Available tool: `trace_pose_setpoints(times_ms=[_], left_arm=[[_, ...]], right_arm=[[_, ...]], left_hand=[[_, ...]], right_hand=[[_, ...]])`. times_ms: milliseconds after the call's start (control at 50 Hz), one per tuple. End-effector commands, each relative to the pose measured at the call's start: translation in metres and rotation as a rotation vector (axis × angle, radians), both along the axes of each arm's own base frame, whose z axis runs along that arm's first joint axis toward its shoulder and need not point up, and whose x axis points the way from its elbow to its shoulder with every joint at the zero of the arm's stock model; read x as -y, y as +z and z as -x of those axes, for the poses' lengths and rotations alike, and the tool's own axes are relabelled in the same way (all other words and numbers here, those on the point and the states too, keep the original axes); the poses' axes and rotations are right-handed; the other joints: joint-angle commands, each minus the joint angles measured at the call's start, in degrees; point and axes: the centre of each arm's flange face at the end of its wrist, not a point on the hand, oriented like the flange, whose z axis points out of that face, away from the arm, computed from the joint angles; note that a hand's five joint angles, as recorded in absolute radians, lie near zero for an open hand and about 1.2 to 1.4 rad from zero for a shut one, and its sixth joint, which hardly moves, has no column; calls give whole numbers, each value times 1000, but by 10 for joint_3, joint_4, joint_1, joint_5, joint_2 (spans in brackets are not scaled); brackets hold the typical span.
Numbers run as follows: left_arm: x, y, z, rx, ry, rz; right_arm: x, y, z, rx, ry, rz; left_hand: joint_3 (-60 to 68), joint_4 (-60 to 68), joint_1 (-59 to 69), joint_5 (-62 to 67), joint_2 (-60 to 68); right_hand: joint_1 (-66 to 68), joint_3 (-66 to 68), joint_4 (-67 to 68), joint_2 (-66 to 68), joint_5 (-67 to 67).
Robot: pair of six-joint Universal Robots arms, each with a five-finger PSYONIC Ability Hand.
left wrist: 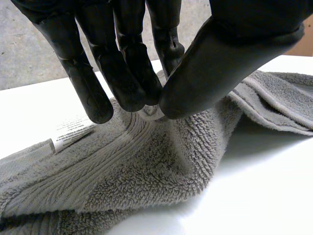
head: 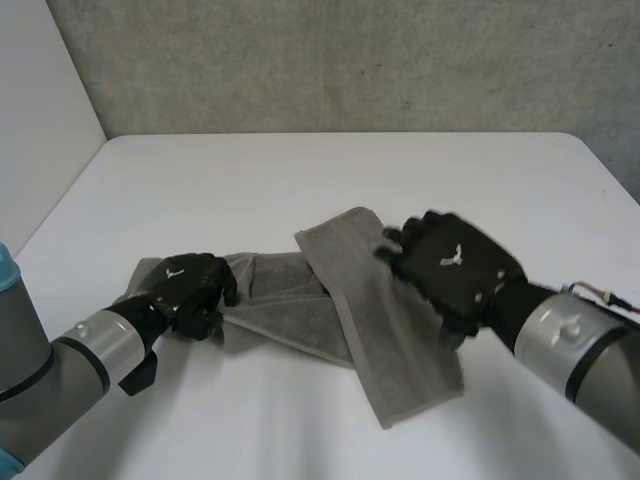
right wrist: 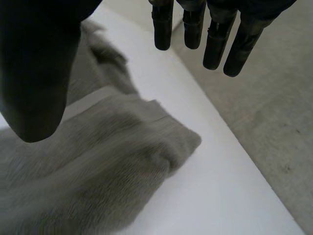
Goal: Fold the towel.
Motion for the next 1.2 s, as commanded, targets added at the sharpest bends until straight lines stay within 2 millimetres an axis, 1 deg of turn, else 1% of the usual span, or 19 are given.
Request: trace_pose_setpoints(times_ms=[20,40,80,140,160,200,380,420,600,660,680,700,740,800,880,960,1160,1180,1200], left_arm=[[0,-1,-1,0,2,0],[0,-1,-1,0,2,0],[0,-2,-1,0,4,-3],[0,-1,-1,-1,3,-1],[0,-1,-1,-1,3,-1],[0,-2,-1,-1,4,-1],[0,-3,-1,0,3,-6],[0,-4,-1,1,4,-9],[-1,-4,-1,0,3,-10],[-1,-5,-1,0,3,-13],[-2,-5,-1,0,2,-14],[-2,-5,-1,0,2,-14],[-2,-5,-1,2,1,-16],[-4,-6,-1,3,1,-19],[-4,-6,-1,3,1,-21],[-4,-6,-1,3,1,-19],[-4,-6,-2,2,3,-22],[-4,-6,-2,3,3,-21],[-4,-6,-2,3,3,-21]], right_arm=[[-23,-40,-3,-170,102,-10],[-24,-40,-3,-170,102,-10],[-25,-53,-5,-187,119,-46],[-24,-63,-6,-192,123,-66],[-24,-63,-6,-192,123,-66],[-23,-75,-7,-199,130,-79],[-21,-93,-9,-202,136,-84],[-19,-96,-9,-201,133,-78],[-16,-103,-10,-207,126,-86],[-15,-104,-10,-209,125,-89],[-14,-104,-11,-206,126,-87],[-14,-104,-11,-206,126,-87],[-12,-103,-10,-198,117,-90],[-11,-102,-11,-197,117,-89],[-11,-104,-10,-199,116,-95],[-9,-105,-10,-200,113,-98],[-4,-101,-9,-194,93,-88],[-6,-100,-9,-189,96,-97],[-6,-100,-9,-189,96,-97]], left_hand=[[34,21,57,42,39],[34,21,57,42,39],[34,21,57,42,39],[34,21,57,42,39],[34,21,57,42,39],[34,21,57,42,39],[34,21,57,42,39],[34,21,57,42,39],[34,21,57,42,39],[34,21,57,42,39],[34,21,57,42,39],[34,21,57,42,39],[34,21,57,42,39],[34,21,57,42,39],[34,21,57,42,39],[34,21,57,42,39],[34,21,57,42,39],[34,21,57,42,39],[34,21,57,42,39]], right_hand=[[13,14,8,11,24],[13,14,8,11,24],[28,29,23,27,39],[48,49,44,47,59],[48,49,44,47,59],[75,76,70,74,86],[127,128,123,126,138],[167,169,163,166,178],[209,211,205,208,221],[272,273,267,271,283],[323,325,319,322,335],[324,325,319,323,335],[464,466,460,463,476],[519,520,514,518,530],[534,536,530,533,545],[651,652,646,650,662],[642,643,637,641,653],[515,517,511,514,526],[514,515,510,513,525]])
